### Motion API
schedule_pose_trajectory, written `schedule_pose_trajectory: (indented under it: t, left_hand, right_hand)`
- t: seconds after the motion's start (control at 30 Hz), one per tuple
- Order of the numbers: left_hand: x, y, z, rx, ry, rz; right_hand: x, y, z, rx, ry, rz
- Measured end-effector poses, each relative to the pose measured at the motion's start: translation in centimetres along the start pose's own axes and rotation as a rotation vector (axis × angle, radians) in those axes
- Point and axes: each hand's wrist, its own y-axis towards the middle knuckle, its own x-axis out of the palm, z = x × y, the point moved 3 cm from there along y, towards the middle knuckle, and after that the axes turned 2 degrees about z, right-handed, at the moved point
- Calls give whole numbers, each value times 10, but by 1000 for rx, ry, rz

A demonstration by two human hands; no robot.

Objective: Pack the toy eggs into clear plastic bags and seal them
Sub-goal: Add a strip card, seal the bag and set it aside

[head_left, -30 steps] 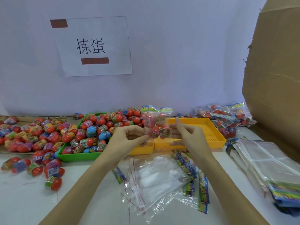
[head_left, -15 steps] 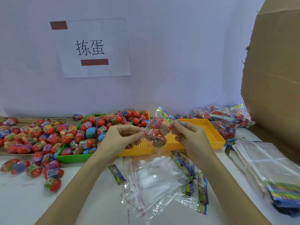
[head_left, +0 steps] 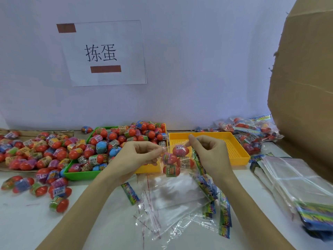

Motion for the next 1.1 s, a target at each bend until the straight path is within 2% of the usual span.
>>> schedule_pose_trajectory:
  t: [0.1, 0.2, 0.33, 0.47, 0.57, 0.7, 0.8, 0.9, 1.0, 1.1]
  left_hand:
    - [1, 2, 0, 43, -3, 53]
    - [-4, 3, -2, 59, -96, 136]
    - [-9, 3, -3, 53, -249, 240]
    - [-8, 4, -5, 48, -281, 281]
    - [-4, 5, -4, 47, -215, 237]
    - [11, 3, -4, -38, -232, 28]
    - [19, 2, -6, -3, -207, 18]
    - [28, 1, -7, -1, -414, 98]
    - [36, 1, -8, -5, -530, 137]
    - [37, 1, -8, -8, -516, 127]
  right_hand:
    - [2, -1, -2, -43, -34, 66]
    - [3, -1, 1, 39, 38, -35]
    - [9, -3, 9, 259, 63, -224]
    - [8, -4, 14, 331, 131, -205]
    - [4, -2, 10, 303, 179, -132]
    - [-1, 0, 8, 253, 188, -28]
    - [-1, 1, 5, 261, 256, 21]
    - [5, 0, 4, 320, 290, -78]
    - [13, -5, 5, 292, 149, -252]
    - [12, -6, 4, 200, 147, -215]
